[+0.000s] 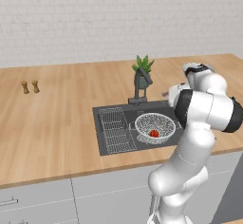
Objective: Put the colander in the sink, put the apple in the colander, and turn on the sink faucet and pour water over the colander.
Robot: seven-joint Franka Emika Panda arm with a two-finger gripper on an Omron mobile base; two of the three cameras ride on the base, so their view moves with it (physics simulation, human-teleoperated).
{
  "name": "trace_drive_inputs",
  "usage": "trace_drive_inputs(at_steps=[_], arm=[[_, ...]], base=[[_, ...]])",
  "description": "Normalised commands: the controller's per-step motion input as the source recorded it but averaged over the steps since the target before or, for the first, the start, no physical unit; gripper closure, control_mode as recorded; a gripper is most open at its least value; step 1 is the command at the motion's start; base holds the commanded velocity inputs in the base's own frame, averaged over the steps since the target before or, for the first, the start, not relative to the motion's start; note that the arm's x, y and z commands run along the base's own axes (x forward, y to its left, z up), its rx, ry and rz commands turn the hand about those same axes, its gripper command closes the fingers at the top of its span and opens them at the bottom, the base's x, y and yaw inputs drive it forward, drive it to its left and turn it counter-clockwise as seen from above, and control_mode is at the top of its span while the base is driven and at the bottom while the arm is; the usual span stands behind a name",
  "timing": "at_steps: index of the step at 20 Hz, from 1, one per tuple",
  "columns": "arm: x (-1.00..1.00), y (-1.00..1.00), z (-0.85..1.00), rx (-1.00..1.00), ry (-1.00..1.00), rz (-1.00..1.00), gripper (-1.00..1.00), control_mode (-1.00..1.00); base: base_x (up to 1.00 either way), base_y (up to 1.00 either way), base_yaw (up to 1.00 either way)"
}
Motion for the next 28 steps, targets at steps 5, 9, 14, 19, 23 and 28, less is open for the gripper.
trace_drive_inputs(at_steps=[5,9,14,19,23,28], arm=[[0.29,0.09,-0.01,0.06,-0.02,0.00,-1.00,-1.00],[0.36,0.15,-0.05,0.05,-0.10,0.00,-1.00,-1.00],[0.29,0.10,-0.10,0.01,-0.17,0.00,-1.00,-1.00],[0.28,0.00,0.00,0.00,-0.09,0.00,-1.00,-1.00],[0.36,0.00,-0.05,0.00,0.00,0.00,-1.00,-1.00],[0.48,0.00,-0.19,0.00,0.00,0.00,-1.00,-1.00]], base=[[0.00,0.00,0.00],[0.00,0.00,0.00],[0.00,0.00,0.00],[0.00,0.00,0.00],[0.00,0.00,0.00],[0.00,0.00,0.00]])
